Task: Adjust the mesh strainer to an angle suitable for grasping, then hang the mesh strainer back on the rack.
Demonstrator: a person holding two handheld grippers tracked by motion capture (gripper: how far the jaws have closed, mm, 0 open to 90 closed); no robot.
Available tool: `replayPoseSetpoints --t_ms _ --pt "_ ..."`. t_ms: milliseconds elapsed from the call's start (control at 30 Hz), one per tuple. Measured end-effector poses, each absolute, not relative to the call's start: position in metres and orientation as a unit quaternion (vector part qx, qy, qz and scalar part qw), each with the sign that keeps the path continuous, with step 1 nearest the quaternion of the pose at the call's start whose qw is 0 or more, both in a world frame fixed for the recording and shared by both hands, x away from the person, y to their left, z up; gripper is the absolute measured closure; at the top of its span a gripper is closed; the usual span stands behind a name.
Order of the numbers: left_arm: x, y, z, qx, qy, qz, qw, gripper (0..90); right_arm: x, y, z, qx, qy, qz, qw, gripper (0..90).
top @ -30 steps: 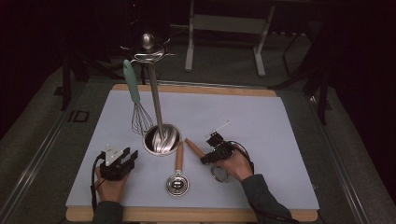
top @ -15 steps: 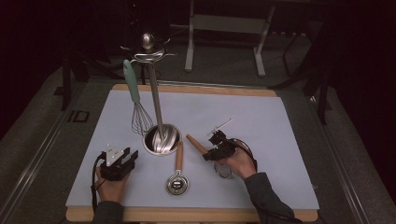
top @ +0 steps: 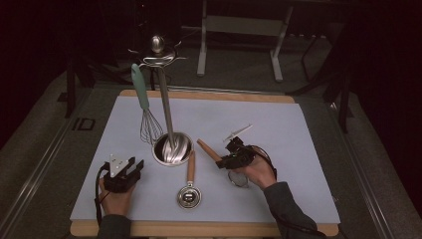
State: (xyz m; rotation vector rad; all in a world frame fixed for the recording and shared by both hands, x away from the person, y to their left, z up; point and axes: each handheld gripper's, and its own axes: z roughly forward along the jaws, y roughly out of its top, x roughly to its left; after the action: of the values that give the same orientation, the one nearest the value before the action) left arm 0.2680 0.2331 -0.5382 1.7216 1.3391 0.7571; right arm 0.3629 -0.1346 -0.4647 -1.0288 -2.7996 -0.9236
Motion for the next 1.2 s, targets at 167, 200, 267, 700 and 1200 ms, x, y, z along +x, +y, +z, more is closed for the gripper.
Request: replayPoseSetpoints --t_ms 167,200,267,700,1200 --pt "0.269 0.231 -0.539 0.69 0.527 0.301 0.395 63.1 0.364 -0.136 -0.458 -0.321 -0.893 -0.315 0.008 72.5" --pt "0.269 0.231 -0.539 0.691 0.527 0.301 0.394 62.9 0.364 -0.137 -0.456 -0.315 -0.894 -0.317 0.006 72.5" --pt "0.27 0.231 -0.539 0.69 0.528 0.299 0.394 62.8 0.364 -0.137 -0.454 -0.311 -0.895 -0.32 0.003 72.5" --pt "0.27 0.231 -0.539 0.691 0.529 0.296 0.395 62.4 0.364 -0.137 -0.445 -0.284 -0.898 -0.335 -0.012 72.5" --pt "0.269 0.23 -0.539 0.692 0.526 0.301 0.393 62.2 0.369 -0.144 -0.421 -0.231 -0.897 -0.375 -0.039 72.5"
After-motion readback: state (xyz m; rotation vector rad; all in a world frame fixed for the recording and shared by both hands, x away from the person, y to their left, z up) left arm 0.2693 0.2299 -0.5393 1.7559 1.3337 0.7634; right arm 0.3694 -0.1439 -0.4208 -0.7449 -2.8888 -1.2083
